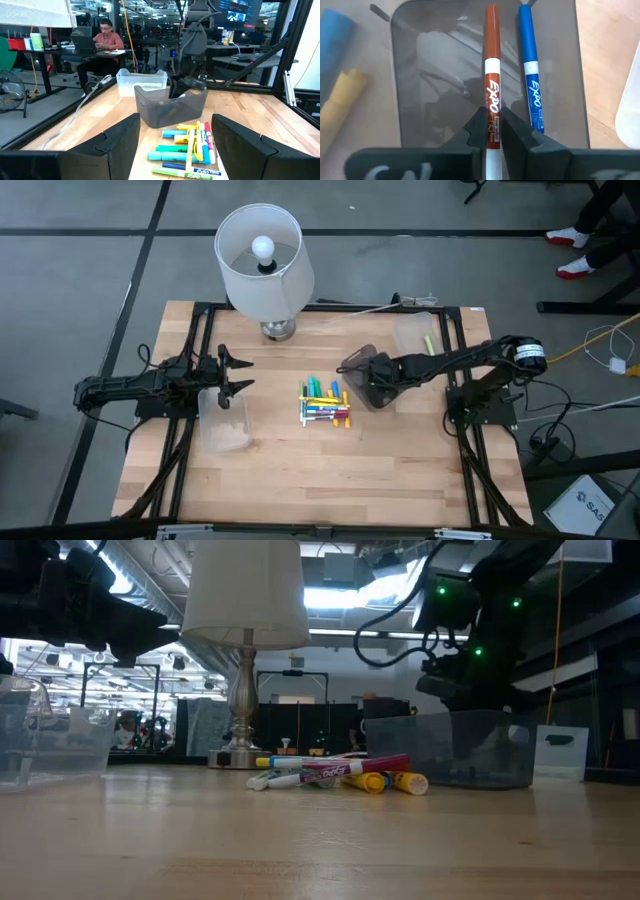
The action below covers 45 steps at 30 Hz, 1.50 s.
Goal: Pick & Place Markers
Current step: Put the brown marker pen into the black bin, then put the pink marker pen into the black bin
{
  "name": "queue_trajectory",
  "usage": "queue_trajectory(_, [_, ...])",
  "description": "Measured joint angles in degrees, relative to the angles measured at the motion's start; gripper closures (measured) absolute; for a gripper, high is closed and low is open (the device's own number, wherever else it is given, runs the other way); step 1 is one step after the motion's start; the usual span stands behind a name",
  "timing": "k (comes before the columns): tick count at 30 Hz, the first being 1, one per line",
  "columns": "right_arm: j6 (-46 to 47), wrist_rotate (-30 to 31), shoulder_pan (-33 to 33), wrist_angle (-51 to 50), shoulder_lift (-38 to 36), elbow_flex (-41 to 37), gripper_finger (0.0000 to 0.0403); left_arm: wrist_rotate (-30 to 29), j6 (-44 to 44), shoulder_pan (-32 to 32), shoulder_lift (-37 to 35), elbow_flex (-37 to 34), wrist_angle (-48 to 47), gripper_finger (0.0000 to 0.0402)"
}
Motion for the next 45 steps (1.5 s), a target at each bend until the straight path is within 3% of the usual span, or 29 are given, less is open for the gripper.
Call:
queue_trajectory(25, [0.2,-0.7,-1.6,-0.2,0.0,0.0,0.0357,0.0,0.0,0.0,0.0,0.0,0.0,0.016])
queue_trajectory(37, [-0.8,-0.5,-1.6,0.0,0.0,0.0,0.0302,0.0,0.0,0.0,0.0,0.0,0.0,0.016])
queue_trajectory(45, [-4.0,1.3,-1.6,-3.2,-0.8,8.3,0.0299,0.0,0.0,0.0,0.0,0.0,0.0,0.016])
